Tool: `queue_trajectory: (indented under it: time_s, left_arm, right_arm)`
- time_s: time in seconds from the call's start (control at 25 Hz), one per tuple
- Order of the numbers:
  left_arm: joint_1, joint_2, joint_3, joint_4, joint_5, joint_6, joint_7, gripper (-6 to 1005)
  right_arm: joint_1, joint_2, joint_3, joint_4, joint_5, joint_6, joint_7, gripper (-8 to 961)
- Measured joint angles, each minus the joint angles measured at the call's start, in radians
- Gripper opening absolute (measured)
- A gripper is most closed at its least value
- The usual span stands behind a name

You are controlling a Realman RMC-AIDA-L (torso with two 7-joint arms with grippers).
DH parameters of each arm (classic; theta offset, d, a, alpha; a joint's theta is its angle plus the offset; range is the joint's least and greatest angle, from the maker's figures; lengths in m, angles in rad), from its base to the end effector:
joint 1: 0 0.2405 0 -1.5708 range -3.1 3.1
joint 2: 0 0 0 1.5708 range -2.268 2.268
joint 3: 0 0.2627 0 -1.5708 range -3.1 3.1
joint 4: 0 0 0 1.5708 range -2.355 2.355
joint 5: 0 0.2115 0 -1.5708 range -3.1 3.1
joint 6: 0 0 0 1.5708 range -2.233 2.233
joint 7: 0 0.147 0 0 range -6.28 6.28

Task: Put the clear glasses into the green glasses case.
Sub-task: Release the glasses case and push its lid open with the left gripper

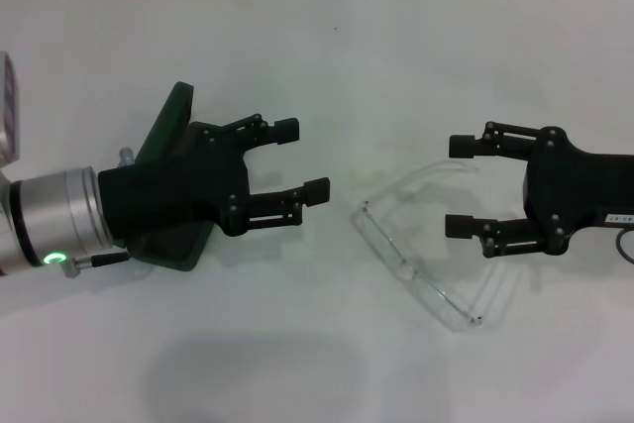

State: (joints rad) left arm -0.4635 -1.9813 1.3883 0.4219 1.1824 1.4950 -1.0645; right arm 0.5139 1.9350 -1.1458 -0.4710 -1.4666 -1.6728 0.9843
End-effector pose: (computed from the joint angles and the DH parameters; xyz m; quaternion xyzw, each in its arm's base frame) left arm -0.2516 0.3092 -0.0350 -0.9205 -0.1430 -0.3477 0.1064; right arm 0.2472 0.3159 0.0028 -0.9419 0.0251 0.3244 0.0837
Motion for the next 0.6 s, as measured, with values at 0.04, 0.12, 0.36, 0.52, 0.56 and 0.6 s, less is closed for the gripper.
queue_trajectory:
  time_s: [0.04,0.12,0.36,0.52,0.56,0.6]
  left_arm:
    - [0.000,0.000,0.000,0.000,-0.001,0.000,0.000,875]
    - [0.002,-0.002,-0.001,0.000,-0.005,-0.001,0.000,876]
    - [0.011,-0.016,-0.056,-0.005,0.001,-0.009,-0.025,876]
    - [0.020,-0.017,-0.057,0.005,0.001,-0.008,-0.039,876]
    - [0.022,-0.015,-0.058,0.013,0.001,-0.008,-0.057,876]
    - [0.024,-0.010,-0.058,0.032,0.008,-0.008,-0.088,876]
  right_arm:
    - [0.000,0.000,0.000,0.000,0.000,0.000,-0.001,854]
    - [-0.001,0.000,0.000,0.000,0.000,0.001,-0.005,854]
    - [-0.003,0.001,0.000,0.000,-0.003,0.000,-0.007,854]
    - [-0.004,0.001,0.000,0.000,-0.004,0.000,-0.007,853]
    - [-0.005,0.001,0.000,0.001,-0.005,0.000,-0.007,853]
    - [-0.005,0.001,0.000,0.001,-0.005,0.000,-0.007,853]
